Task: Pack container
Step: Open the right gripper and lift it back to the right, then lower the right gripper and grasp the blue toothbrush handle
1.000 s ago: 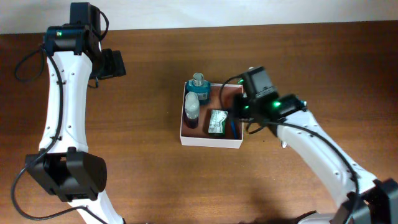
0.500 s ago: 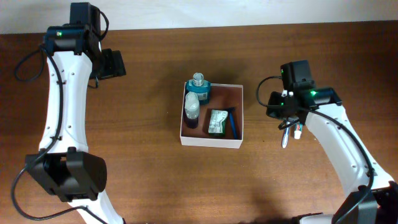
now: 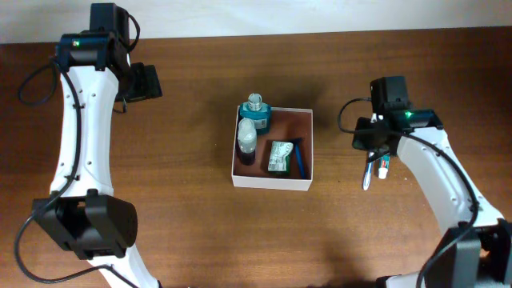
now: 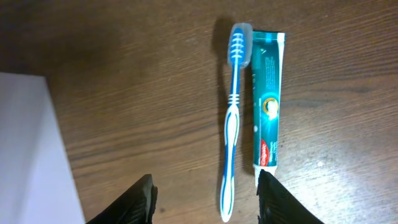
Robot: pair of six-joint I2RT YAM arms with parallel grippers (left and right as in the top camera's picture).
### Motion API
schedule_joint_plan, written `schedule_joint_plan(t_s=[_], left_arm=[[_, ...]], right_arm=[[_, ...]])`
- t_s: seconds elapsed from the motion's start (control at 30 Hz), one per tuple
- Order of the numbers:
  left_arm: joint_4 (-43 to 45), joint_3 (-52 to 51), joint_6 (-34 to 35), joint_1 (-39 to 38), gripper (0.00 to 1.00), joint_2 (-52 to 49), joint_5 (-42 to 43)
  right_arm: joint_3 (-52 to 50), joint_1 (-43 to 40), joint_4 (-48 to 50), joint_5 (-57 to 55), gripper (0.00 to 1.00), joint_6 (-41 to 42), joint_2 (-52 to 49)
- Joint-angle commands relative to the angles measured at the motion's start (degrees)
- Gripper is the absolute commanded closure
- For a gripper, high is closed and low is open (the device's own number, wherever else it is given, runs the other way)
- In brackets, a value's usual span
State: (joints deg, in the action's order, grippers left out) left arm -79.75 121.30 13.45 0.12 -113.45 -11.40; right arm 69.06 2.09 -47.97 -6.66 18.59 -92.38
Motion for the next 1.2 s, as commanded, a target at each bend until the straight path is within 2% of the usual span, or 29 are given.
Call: schedule_joint_plan(t_s=[0.0, 0.53, 1.17], left_arm=[[-0.02, 0.79, -0.26, -0.11, 0.01, 1.55, -0.44], [-0.02, 0.79, -0.26, -0.11, 0.01, 1.55, -0.44], [-0.02, 0.79, -0.26, -0.11, 0.01, 1.55, -0.44]], right_arm=[[0.07, -1.44, 0.74, -1.38, 0.54, -0.61, -2.47], [-0.04, -2.97, 4.98, -1.33, 0.53, -1.03, -14.75], [-1.38, -5.35, 7.52, -0.9, 0.52, -1.03, -16.98]])
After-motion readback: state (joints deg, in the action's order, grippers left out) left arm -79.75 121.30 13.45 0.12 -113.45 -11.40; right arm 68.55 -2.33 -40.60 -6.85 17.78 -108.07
